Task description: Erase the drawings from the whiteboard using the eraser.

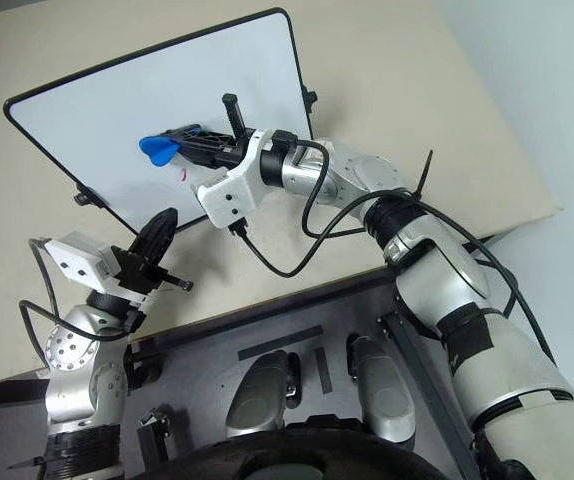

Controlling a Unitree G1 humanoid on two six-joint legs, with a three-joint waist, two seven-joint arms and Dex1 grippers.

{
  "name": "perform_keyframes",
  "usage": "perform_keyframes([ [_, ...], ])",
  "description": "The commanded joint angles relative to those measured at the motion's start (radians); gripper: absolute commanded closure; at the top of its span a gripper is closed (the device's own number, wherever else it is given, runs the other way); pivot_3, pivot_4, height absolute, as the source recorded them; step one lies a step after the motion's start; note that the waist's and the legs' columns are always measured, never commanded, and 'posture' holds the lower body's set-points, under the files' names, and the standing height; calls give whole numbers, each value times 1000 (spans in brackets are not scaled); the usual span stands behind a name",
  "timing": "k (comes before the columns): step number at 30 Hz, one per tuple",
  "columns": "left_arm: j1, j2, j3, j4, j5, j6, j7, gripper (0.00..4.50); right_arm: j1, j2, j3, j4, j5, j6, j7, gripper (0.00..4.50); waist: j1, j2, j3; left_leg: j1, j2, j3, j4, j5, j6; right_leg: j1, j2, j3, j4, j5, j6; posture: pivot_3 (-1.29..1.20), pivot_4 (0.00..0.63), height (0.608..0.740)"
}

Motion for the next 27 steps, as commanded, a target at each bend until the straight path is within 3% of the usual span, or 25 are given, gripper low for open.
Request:
perform_keyframes([
  [1,3,3,20,-29,-7,-21,2,4500,25,27,25,42,-11,19,6,4135,0,0,0,0,0,0,0,0,0,0,0,0,0,0,0,0,150,740],
  [10,-4,6,20,-28,-5,-20,5,4500,26,37,33,99,-26,21,-23,4135,1,0,0,0,0,0,0,0,0,0,0,0,0,0,0,0,150,740],
  [27,-19,5,14,-16,-2,-20,2,4500,-24,-35,-7,-6,-26,37,-116,4135,3,0,0,0,0,0,1,0,0,-2,0,-1,0,6,0,0,150,740],
])
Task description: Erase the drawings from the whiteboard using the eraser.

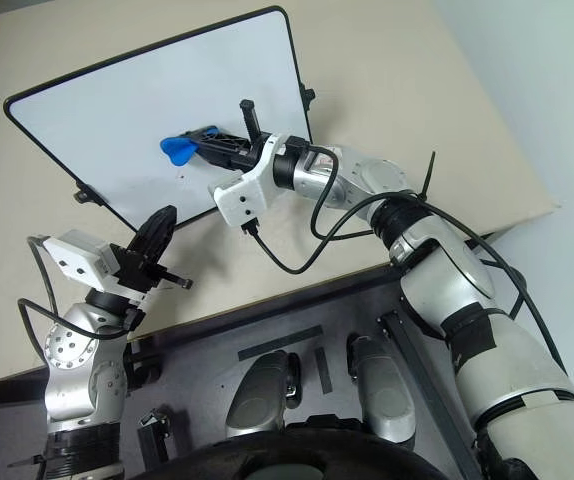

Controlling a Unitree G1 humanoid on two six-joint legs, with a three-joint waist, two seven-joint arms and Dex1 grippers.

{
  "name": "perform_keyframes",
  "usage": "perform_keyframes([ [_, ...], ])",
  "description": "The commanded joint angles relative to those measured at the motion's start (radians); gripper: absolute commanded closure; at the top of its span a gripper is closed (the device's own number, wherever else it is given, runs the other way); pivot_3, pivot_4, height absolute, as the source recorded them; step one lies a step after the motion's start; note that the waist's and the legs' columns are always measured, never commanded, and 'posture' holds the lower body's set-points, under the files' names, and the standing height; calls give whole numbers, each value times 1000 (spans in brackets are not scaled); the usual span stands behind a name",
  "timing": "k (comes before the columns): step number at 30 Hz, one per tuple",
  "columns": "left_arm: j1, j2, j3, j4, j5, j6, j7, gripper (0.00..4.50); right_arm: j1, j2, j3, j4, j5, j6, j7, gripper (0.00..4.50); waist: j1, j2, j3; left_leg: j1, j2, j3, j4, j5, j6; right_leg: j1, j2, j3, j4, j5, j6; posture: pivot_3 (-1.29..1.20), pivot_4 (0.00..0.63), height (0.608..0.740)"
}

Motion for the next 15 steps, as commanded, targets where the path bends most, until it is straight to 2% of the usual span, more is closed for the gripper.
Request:
perform_keyframes([
  [1,-7,3,13,-16,-3,-19,2,4500,-13,7,-32,-37,16,29,-26,4135,0,0,0,0,0,0,0,0,0,0,0,0,0,0,0,0,150,740],
  [15,7,-1,16,-24,-1,-21,7,4500,30,100,35,100,-4,30,43,4135,-9,0,0,3,0,0,-1,0,0,-2,0,-1,-1,1,-1,0,150,740],
])
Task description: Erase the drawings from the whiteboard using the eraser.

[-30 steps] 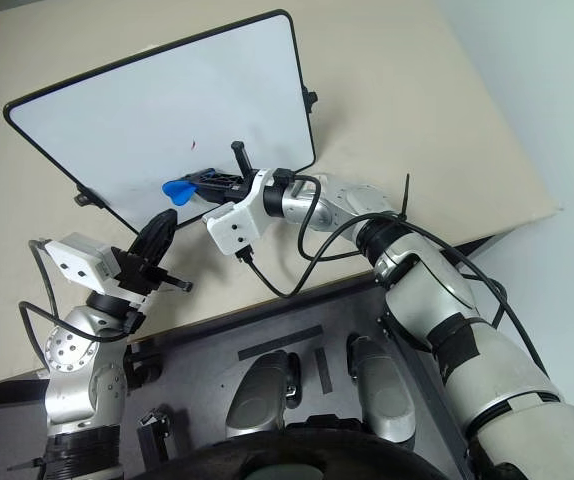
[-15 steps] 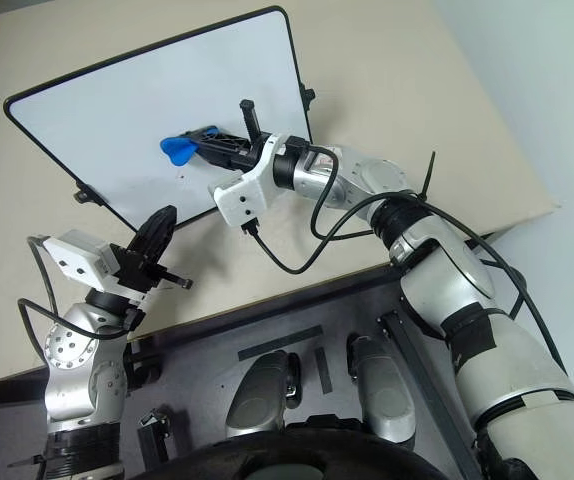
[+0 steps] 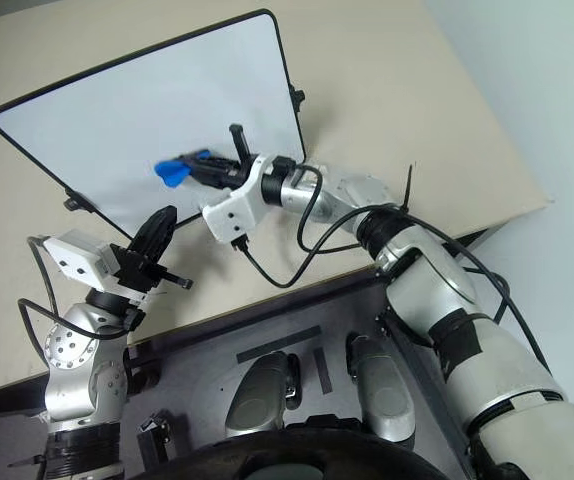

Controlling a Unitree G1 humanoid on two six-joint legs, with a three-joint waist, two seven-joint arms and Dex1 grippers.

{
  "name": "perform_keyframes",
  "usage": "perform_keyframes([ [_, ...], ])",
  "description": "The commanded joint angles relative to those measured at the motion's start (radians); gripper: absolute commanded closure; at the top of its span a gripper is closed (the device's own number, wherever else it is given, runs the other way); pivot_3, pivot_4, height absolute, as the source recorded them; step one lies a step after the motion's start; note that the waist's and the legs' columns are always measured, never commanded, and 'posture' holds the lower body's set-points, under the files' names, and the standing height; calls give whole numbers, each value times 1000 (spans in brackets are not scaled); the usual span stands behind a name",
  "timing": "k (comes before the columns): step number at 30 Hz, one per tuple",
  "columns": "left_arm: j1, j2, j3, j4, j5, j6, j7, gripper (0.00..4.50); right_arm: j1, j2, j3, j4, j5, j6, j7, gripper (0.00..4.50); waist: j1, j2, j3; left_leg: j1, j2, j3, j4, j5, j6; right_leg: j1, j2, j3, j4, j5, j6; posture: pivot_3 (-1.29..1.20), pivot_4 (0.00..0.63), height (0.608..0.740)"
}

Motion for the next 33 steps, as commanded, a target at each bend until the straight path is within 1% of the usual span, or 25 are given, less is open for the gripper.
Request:
perform_keyframes([
  [1,6,0,17,-24,-3,-21,5,4500,-13,8,4,16,-3,16,8,4135,2,0,0,0,0,0,0,0,0,0,0,0,0,0,0,0,150,740],
  [10,14,1,19,-25,-5,-23,5,4500,-20,4,-2,-19,11,-7,10,4135,1,0,0,0,0,0,0,-2,-3,0,0,0,-1,-1,1,0,150,740],
  [14,11,2,17,-25,-5,-22,4,4500,-55,7,-29,-38,16,10,-36,4135,1,0,0,0,0,0,0,-2,-4,-1,0,0,-1,-1,0,0,150,740],
  [17,11,3,18,-23,-5,-22,3,4500,-69,7,-42,-49,32,2,-35,4135,1,0,0,-3,0,0,0,-2,-4,-3,0,0,-1,-1,0,0,150,740],
  [26,19,23,65,-8,-14,-27,-6,4500,-41,48,5,-51,19,-27,-1,4135,-1,0,0,-3,0,0,0,-2,-4,-3,0,0,0,-1,0,0,150,740],
  [33,23,11,54,-22,-6,-24,0,4500,-29,91,34,15,-7,-5,8,4135,1,0,0,-4,0,0,0,-4,-5,-4,0,0,-1,-2,0,0,150,740],
])
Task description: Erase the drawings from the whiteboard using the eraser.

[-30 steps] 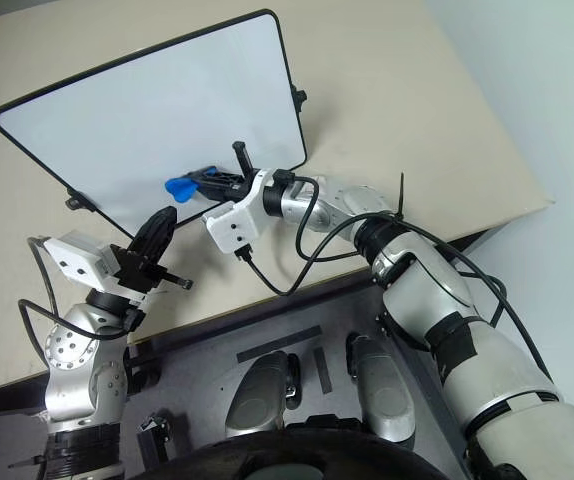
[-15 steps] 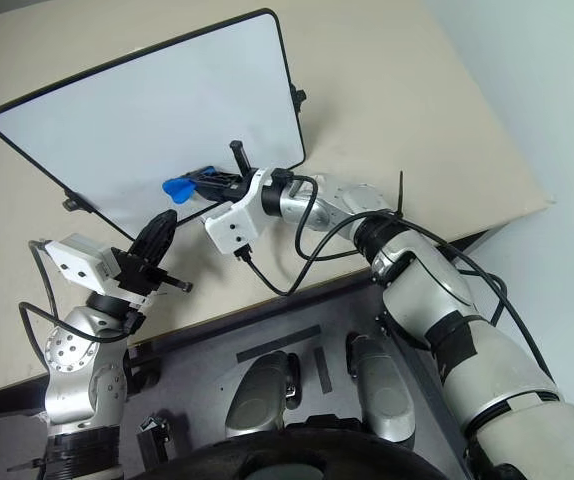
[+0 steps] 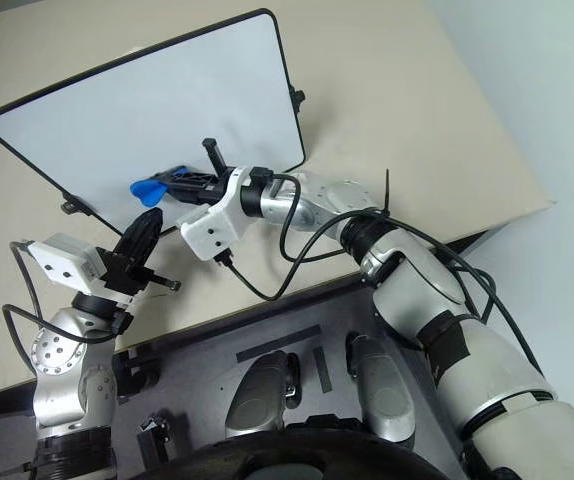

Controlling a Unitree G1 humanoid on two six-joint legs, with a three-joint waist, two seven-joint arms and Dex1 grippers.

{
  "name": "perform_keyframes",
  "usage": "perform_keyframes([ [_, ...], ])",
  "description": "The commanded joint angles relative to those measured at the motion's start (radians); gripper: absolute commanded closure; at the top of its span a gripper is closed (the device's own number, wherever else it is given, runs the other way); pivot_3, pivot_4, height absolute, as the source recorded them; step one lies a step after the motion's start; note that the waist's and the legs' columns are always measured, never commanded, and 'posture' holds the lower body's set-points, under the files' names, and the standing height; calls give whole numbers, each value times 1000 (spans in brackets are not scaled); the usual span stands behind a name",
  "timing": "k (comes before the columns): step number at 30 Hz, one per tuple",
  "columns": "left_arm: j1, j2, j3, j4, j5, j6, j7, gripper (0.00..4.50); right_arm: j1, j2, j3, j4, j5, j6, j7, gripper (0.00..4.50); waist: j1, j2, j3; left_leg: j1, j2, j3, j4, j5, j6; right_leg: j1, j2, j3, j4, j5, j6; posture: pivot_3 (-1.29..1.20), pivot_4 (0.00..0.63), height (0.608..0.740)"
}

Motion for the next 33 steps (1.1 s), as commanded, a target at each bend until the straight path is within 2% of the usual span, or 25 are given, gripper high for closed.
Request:
perform_keyframes([
  [1,2,-3,6,-29,-3,-20,4,4500,-1,14,15,16,-11,12,2,4135,1,0,0,0,0,0,0,0,0,0,0,0,0,0,0,0,150,740],
  [9,-1,-5,0,-29,-4,-18,4,4500,-12,-19,-12,-9,2,5,-22,4135,4,0,0,0,0,0,1,-1,0,0,0,0,0,0,0,0,150,740],
  [20,-15,-13,-19,-18,1,-21,3,4500,-28,-159,-98,-123,45,43,-48,4135,14,0,0,0,0,0,3,-1,1,1,0,0,1,1,-1,0,150,740],
  [27,-23,-18,-26,-12,3,-21,-1,4500,-33,-191,-138,-162,61,61,-54,4135,12,0,0,0,0,0,3,0,3,1,0,0,1,4,-1,0,150,740],
  [31,-21,-20,-26,-13,4,-21,-3,4500,13,-194,-135,-216,95,52,14,4135,10,0,0,1,0,0,3,0,3,1,0,0,1,5,0,0,150,740],
  [33,-21,-21,-27,-16,4,-20,-2,4500,82,-206,-134,-267,169,43,125,4135,11,-1,0,1,0,0,3,0,3,1,0,0,0,5,0,0,150,740],
])
